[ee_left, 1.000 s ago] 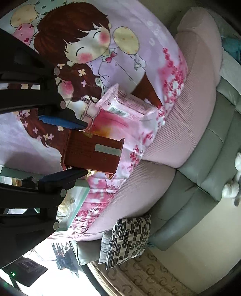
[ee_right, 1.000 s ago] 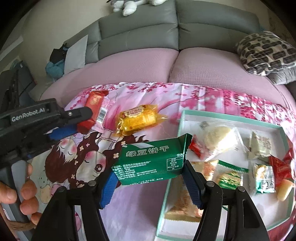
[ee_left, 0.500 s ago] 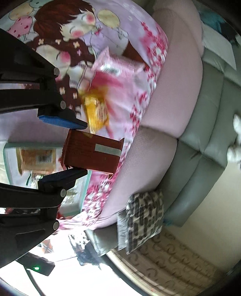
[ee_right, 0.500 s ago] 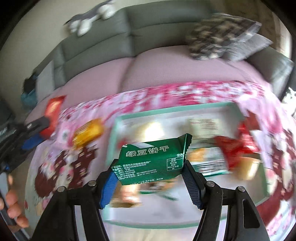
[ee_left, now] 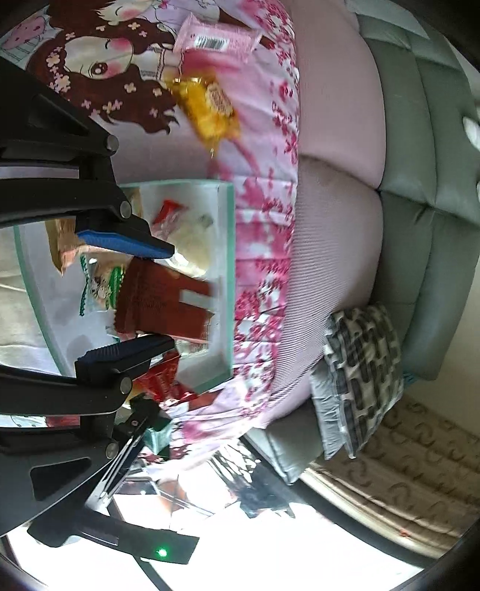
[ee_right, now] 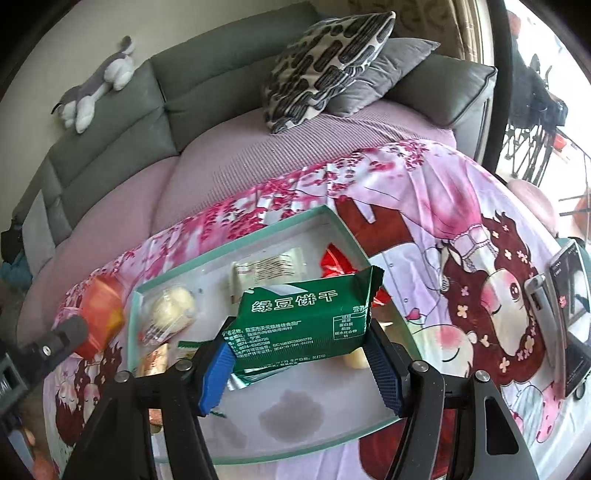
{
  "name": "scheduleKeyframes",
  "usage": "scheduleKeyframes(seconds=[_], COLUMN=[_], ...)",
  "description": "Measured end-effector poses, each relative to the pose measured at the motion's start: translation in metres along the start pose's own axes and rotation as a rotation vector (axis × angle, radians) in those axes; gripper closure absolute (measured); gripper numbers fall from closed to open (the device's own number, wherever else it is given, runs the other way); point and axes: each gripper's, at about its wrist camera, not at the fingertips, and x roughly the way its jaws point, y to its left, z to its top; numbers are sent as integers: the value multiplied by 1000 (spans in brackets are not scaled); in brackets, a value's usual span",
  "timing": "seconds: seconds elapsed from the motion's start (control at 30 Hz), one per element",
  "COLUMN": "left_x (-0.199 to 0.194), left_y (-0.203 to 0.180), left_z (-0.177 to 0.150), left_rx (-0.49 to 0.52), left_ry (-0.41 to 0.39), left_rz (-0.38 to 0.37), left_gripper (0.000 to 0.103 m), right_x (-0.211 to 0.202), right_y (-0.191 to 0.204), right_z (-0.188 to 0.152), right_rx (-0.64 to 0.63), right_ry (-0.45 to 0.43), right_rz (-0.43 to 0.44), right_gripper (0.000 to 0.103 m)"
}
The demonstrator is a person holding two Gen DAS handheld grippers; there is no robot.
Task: Organize snacks
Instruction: 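Carry the red box and green biscuit box into the tray and open both tools, then move both open tools back from the tray to the remaining snacks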
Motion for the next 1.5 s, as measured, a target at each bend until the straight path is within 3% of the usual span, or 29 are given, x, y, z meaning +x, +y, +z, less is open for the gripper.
scheduleKeyframes(seconds=[0.23, 0.73, 0.8, 0.97, 1.07, 1.13, 1.27, 1.3, 1.47, 1.5], left_x=[22, 33, 34, 33, 31, 30, 30, 30, 21, 18], left_y=[-2, 9, 12, 17, 23, 28, 47, 52, 70, 73], left_z=[-7, -10, -10, -10, -9, -8, -8, -8, -6, -6], left_rx=[5, -24, -37, -49, -64, -76, -120, -131, -119, -111], left_ry=[53, 82, 85, 80, 72, 63, 54, 54, 7, -11], left_rz=[19, 89, 101, 142, 181, 210, 304, 324, 438, 480], left_gripper=[62, 61, 52, 44, 26, 24, 18, 12, 11, 4], right_x=[14, 33, 32, 26, 24, 24, 26, 26, 24, 24], right_y=[3, 5, 7, 11, 15, 18, 31, 34, 51, 54], right_z=[-5, -8, -8, -5, -4, -4, -6, -7, -12, -13], right_rx=[-21, -48, -47, -55, -58, -71, -115, -125, -161, -168], right_ry=[39, 94, 91, 72, 65, 65, 65, 63, 58, 56], right_rz=[3, -13, -6, 6, 9, 6, 6, 7, 37, 47], right_gripper=[33, 32, 31, 28, 21, 14, 1, 0, 0, 0])
